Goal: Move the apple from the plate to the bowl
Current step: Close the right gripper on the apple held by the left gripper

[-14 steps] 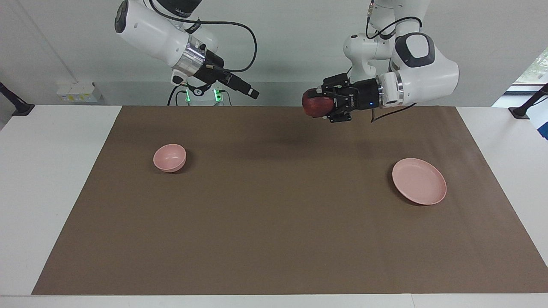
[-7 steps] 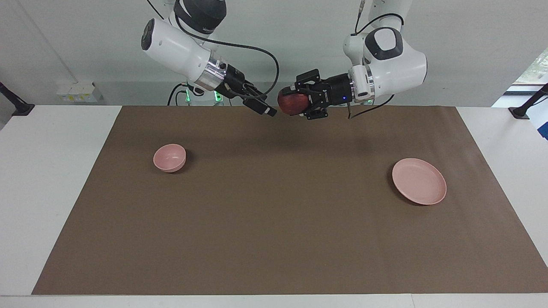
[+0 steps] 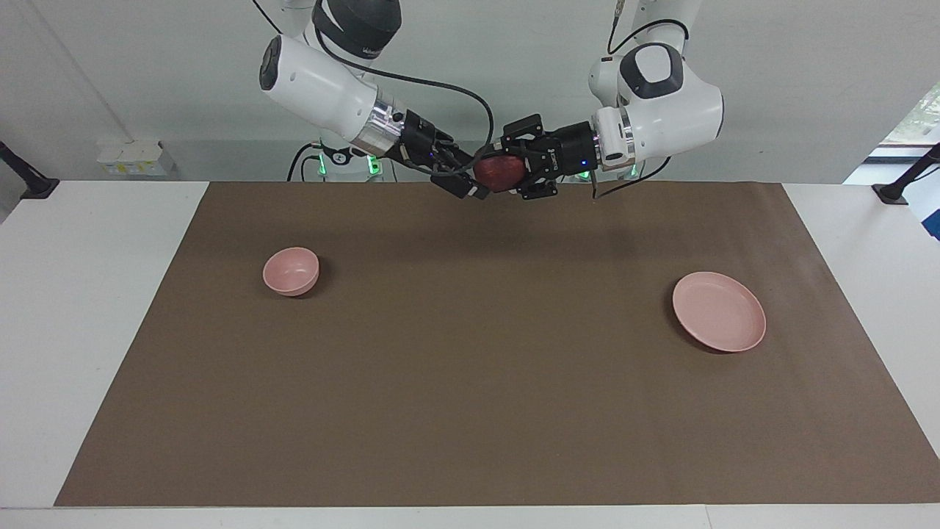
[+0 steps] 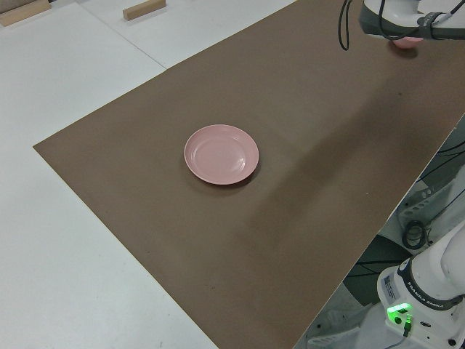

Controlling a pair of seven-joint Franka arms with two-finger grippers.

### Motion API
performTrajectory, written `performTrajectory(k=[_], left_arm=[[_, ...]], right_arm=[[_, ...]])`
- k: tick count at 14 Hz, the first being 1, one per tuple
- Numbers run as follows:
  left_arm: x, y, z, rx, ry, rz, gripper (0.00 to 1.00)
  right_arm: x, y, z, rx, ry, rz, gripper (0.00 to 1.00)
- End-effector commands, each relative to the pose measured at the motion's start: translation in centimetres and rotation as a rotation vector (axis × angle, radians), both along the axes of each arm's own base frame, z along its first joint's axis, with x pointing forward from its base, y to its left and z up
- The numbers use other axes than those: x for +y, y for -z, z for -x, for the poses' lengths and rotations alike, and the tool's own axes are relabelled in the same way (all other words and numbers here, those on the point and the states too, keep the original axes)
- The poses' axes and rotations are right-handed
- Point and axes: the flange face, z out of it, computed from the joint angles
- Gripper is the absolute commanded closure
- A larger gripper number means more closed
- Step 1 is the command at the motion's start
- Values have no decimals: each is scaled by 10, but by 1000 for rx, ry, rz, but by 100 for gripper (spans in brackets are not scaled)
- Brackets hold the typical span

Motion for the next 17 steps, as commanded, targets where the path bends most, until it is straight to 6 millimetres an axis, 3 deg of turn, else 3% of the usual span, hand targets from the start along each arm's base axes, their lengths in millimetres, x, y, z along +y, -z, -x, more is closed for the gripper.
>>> performTrajectory(k=[1,3,4,5,6,7,10,11,13,15,17], left_arm=[[-3,-2,13,-16,-7,12,100],[-4,-3,14,-17,-4,12,100],[-4,-2,14,-14,-4,12,100],[-4,-3,14,-15,-3,14,100],[-3,-3,14,-15,-4,13,100],[-4,-3,14,-14,0,14,100],[-3,-3,14,-7,2,16,96],[-3,-2,14,-5,4,15,83],[-2,-5,13,21,-9,16,31],[1,-12,14,30,-17,18,0],[2,-14,14,30,-19,18,0]], right_arm=[[9,-6,1,62,46,-51,0],[10,-10,0,74,57,-61,0],[10,-11,0,74,56,-62,25],[10,-11,0,74,56,-62,68],[9,-10,-1,76,58,-63,91],[10,-10,-1,78,59,-67,100],[9,-10,-1,76,61,-66,100],[8,-10,-2,77,61,-65,100],[8,-10,-2,73,58,-64,100],[5,-9,-3,69,60,-59,100],[1,-9,-4,63,60,-58,100]])
